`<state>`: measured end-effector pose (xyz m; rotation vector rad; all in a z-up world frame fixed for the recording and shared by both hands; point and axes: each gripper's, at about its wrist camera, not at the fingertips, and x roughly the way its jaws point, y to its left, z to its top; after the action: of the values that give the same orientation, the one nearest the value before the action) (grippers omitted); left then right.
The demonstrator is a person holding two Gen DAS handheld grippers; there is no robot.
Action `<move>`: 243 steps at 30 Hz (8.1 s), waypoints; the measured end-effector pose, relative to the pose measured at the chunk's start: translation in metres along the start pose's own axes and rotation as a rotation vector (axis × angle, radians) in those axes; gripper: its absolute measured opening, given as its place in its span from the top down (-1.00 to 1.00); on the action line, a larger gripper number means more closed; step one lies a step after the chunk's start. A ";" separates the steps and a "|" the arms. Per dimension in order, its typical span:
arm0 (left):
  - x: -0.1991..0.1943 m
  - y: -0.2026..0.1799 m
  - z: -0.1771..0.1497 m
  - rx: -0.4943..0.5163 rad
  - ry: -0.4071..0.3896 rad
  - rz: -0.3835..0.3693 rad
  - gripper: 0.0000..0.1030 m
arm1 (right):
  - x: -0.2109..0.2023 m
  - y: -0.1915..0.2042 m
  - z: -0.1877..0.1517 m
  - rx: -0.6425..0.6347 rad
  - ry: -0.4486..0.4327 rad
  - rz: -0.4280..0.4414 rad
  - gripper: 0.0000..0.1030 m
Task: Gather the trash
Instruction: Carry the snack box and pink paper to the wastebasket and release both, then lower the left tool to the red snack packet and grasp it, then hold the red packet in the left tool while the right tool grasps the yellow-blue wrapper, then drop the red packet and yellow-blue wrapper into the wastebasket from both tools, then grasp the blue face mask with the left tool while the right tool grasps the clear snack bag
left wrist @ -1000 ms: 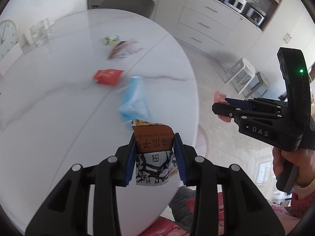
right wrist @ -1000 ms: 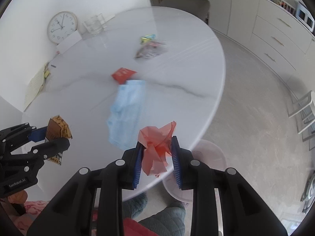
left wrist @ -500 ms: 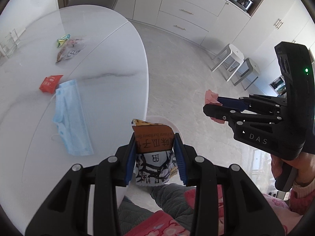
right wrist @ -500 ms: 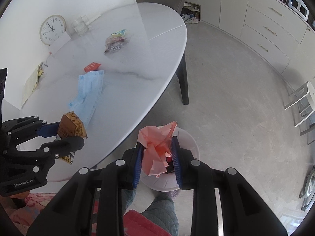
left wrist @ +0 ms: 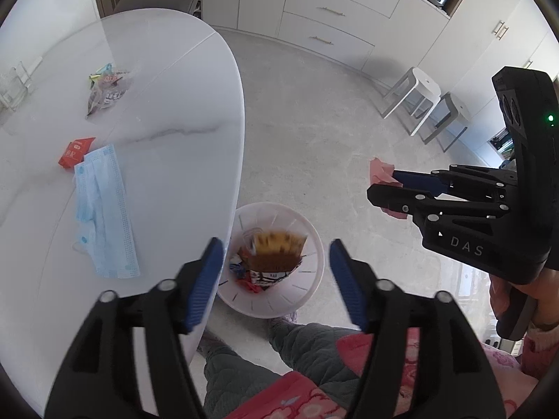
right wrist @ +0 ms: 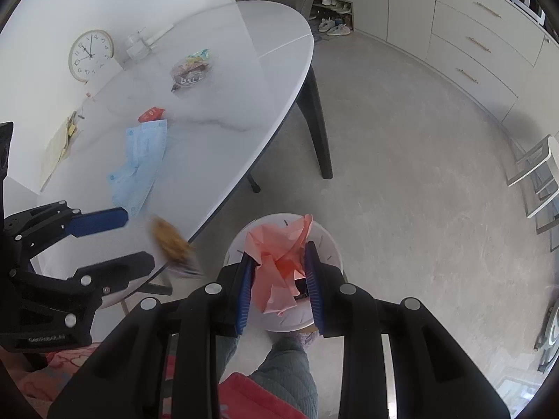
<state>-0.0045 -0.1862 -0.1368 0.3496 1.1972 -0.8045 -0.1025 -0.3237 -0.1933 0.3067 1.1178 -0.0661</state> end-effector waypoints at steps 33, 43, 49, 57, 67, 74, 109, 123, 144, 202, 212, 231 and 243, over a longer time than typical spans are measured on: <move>-0.037 0.079 -0.033 -0.341 -0.045 0.199 -0.63 | 0.037 0.024 0.002 -0.133 0.117 0.065 -0.61; -0.048 0.083 -0.036 -0.350 -0.060 0.233 -0.74 | 0.034 0.022 0.008 -0.105 0.093 0.065 -0.85; -0.045 0.089 -0.032 -0.354 -0.037 0.270 -0.74 | 0.030 0.017 0.015 -0.081 0.076 0.061 -0.88; -0.035 0.114 -0.027 -0.434 -0.020 0.287 -0.75 | 0.028 0.020 0.038 -0.098 0.055 0.020 -0.94; -0.024 0.199 0.023 -0.567 -0.040 0.243 -0.75 | 0.051 0.046 0.095 -0.071 0.033 -0.019 -0.94; 0.015 0.272 0.078 -0.782 -0.023 0.239 -0.75 | 0.074 0.069 0.159 -0.061 0.001 -0.046 -0.94; 0.096 0.306 0.095 -0.893 0.043 0.220 0.31 | 0.223 0.189 0.355 -0.431 0.113 0.012 -0.94; 0.100 0.334 0.112 -0.871 0.011 0.239 0.31 | 0.303 0.232 0.384 -0.227 0.180 -0.084 -0.94; 0.054 0.293 0.090 -0.757 -0.029 0.242 0.31 | 0.197 0.223 0.370 -0.283 -0.023 -0.051 -0.03; -0.028 -0.006 -0.021 -0.282 -0.104 0.331 -0.85 | 0.017 -0.012 -0.012 -0.203 0.002 0.146 -0.09; -0.051 0.037 -0.059 -0.490 -0.083 0.380 -0.85 | 0.056 0.014 -0.021 -0.277 0.082 0.137 -0.70; -0.029 0.075 -0.050 -0.434 -0.060 0.385 -0.85 | 0.009 0.019 -0.002 -0.193 0.026 0.102 -0.91; 0.040 0.150 0.010 -0.301 0.010 0.312 -0.85 | 0.016 0.054 0.022 -0.074 -0.005 0.010 -0.92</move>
<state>0.1150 -0.1050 -0.1945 0.2831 1.2153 -0.3465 -0.0651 -0.2766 -0.1876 0.2457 1.1110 -0.0164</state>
